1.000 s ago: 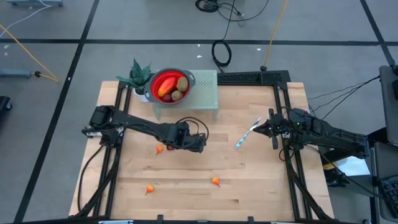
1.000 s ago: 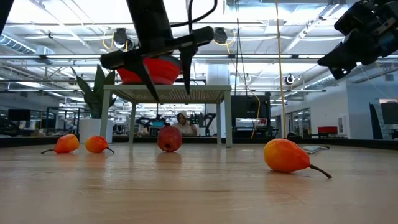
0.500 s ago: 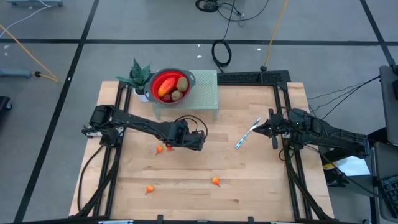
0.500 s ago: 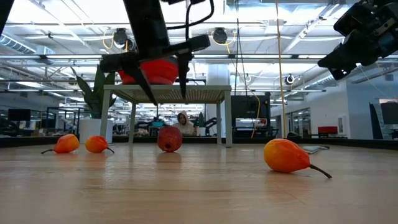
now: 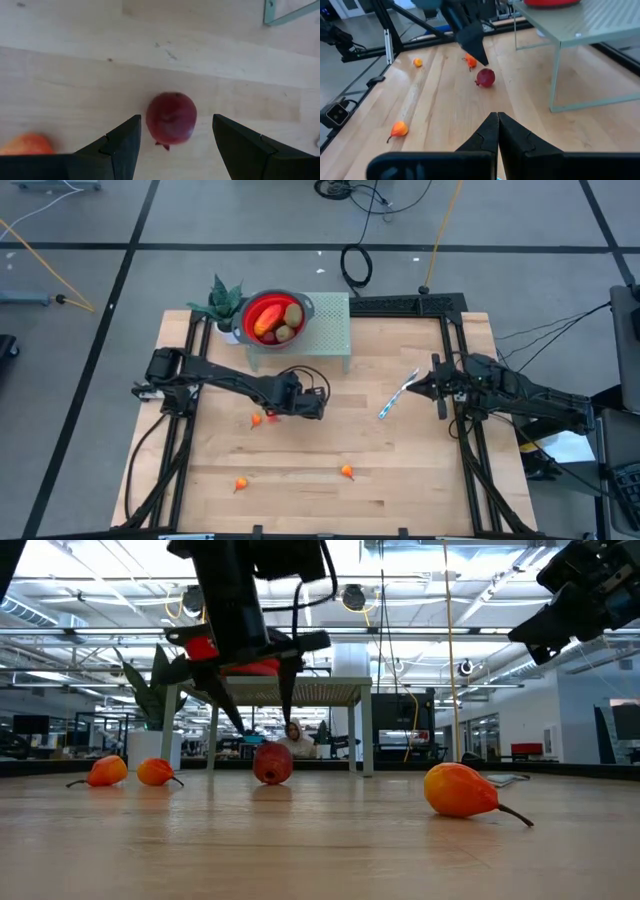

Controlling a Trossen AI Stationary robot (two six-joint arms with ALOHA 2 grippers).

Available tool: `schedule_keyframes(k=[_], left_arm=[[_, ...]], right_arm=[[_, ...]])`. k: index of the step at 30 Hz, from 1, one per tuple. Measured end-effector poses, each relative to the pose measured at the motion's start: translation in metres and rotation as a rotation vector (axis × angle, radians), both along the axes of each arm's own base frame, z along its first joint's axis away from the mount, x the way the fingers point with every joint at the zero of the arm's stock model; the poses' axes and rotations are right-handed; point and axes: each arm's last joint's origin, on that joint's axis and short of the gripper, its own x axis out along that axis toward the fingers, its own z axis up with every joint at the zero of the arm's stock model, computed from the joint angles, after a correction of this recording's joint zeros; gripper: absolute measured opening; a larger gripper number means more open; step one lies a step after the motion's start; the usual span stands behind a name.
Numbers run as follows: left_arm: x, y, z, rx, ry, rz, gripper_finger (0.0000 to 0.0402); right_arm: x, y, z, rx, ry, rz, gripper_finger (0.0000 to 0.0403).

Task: Pick & Place Fruit
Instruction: Put the pomegranate into the red strainer bowl on the shelf

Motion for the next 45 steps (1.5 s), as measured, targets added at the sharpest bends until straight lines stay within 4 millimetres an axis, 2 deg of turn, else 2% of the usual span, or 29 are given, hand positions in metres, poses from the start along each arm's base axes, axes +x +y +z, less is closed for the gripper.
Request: schedule_keyframes(k=[5,8,15,26,35,38,41,45], left_arm=[[0.008,0.005,-0.009,0.013,-0.012,-0.017,0.0246],[0.014,0.007,-0.021,0.002,-0.003,-0.038,0.0246],[0.018,0.01,-0.034,-0.036,0.022,-0.041,0.0246],[0.018,0.006,-0.034,-0.041,0.035,-0.1,0.0246],[0.016,0.003,-0.035,-0.053,0.059,-0.127,0.0246],[0.017,0.002,-0.041,-0.063,0.079,-0.132,0.0244],[0.019,0.001,-0.051,-0.098,0.095,-0.144,0.0229],[0.02,0.0,-0.052,-0.101,0.093,-0.148,0.0194]], right_arm=[[0.001,0.0,0.002,-0.005,-0.02,0.0,0.0],[0.001,0.0,0.002,-0.004,-0.019,-0.001,0.0],[0.002,-0.001,-0.003,0.001,-0.007,-0.002,0.0],[0.005,-0.001,-0.019,0.011,0.032,-0.005,0.0],[0.011,-0.003,-0.035,-0.002,-0.02,-0.005,0.0],[0.013,-0.004,-0.042,-0.007,-0.041,-0.002,0.0],[0.015,-0.004,-0.052,-0.006,-0.037,-0.002,0.0],[0.016,-0.004,-0.063,-0.011,-0.06,-0.003,0.0]])
